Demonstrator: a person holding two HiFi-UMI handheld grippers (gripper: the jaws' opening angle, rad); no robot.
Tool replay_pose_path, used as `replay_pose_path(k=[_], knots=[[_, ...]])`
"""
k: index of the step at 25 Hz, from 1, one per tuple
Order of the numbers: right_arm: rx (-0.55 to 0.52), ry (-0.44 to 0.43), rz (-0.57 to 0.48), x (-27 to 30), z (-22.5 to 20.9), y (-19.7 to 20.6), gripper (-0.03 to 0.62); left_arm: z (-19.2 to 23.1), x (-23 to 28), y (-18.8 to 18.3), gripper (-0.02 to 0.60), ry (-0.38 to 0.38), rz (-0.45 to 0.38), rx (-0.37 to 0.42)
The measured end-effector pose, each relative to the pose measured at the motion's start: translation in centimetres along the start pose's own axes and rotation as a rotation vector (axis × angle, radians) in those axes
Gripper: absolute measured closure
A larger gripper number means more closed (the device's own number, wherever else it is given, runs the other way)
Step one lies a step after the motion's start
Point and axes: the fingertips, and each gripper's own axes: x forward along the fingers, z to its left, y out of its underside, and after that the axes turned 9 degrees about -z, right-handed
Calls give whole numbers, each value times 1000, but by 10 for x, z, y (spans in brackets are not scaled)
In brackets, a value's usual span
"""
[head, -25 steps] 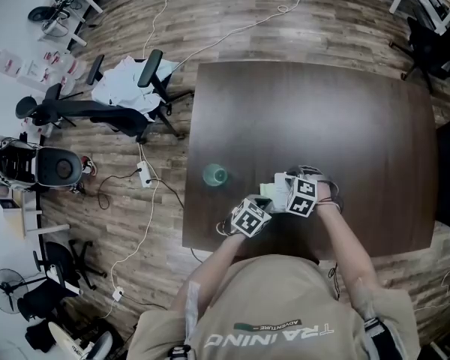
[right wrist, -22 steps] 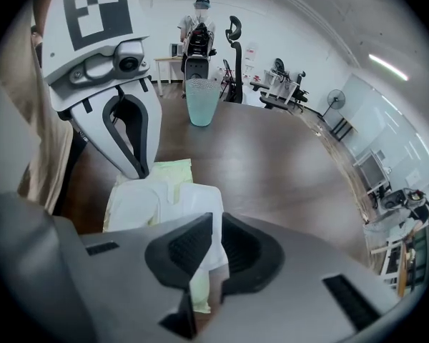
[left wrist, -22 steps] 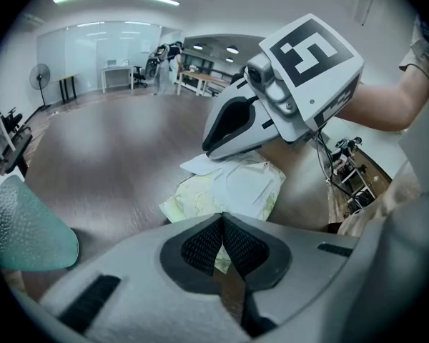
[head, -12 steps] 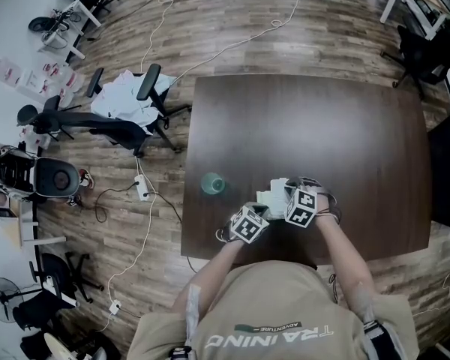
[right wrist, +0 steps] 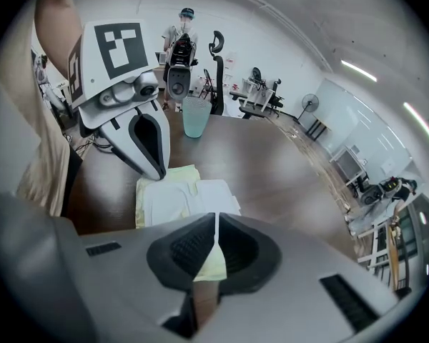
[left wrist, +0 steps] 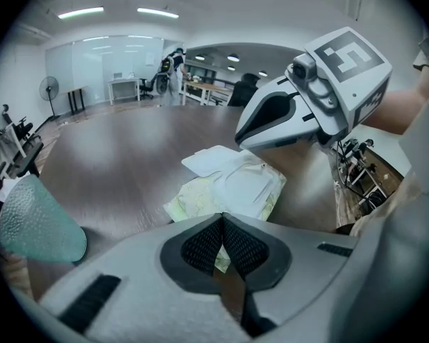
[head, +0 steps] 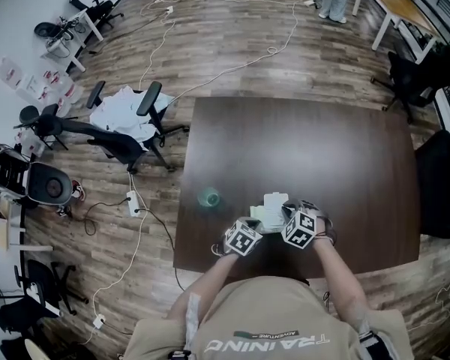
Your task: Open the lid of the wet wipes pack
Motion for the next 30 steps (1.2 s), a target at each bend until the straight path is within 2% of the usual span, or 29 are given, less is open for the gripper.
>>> replay_pose_path(k=[4, 8, 12, 16, 25, 27, 30], knots=[[48, 19, -35, -13, 3, -2, 572, -2, -6, 2, 572, -8, -38, -54], [86, 34, -43, -25, 10, 3, 576, -7, -21, 12, 572, -26, -30, -92], [132, 44, -53, -36, 19, 6, 579, -13, -33, 19, 572, -13, -32, -112], [211, 52, -76, -43, 29, 13, 579, -13, -42, 24, 572, -12, -27, -94], [518, 94, -196, -70, 44, 34, 579, -21, -62, 26, 572, 6, -26, -51], [539, 92, -207, -73, 47, 38, 577, -20, -67, 26, 572, 9, -19, -31], [517, 90, -193, -78, 53, 41, 579, -14, -73, 23, 572, -6, -17, -14]])
